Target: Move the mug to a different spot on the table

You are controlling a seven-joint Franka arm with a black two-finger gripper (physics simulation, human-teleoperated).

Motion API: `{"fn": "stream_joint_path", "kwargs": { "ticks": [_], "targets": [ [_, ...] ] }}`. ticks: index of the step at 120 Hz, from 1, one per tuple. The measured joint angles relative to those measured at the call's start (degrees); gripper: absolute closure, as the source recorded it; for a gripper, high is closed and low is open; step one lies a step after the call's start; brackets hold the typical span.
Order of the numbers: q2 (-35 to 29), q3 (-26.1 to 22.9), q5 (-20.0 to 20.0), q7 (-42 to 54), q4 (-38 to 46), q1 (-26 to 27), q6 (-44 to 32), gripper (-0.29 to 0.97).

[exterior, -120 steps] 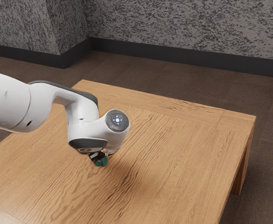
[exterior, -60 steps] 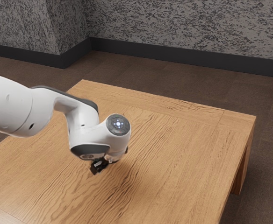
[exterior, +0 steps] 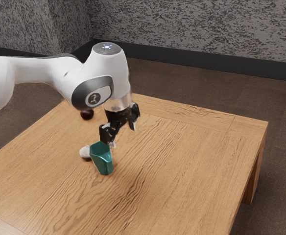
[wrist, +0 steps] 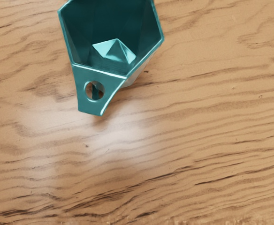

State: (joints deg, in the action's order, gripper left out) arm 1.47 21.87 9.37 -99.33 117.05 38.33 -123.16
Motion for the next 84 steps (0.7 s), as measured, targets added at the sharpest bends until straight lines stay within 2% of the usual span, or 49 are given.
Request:
{"fn": "stream_joint_path", "kwargs": {
  "ticks": [24,36,59,84],
  "targets": [
    [-3.4,0.7,-3.0,19.2,-9.1,-0.2,12.1,0.0],
    [-4.2,0.1,-5.0,30.2,-14.3,-2.4,17.4,0.0],
    [-2.3,-5.1,-7.8,50.3,-26.8,-16.3,26.8,0.0],
    [-2.2,-6.0,-9.6,66.1,-29.0,-25.5,33.1,0.0]
  ]
}}
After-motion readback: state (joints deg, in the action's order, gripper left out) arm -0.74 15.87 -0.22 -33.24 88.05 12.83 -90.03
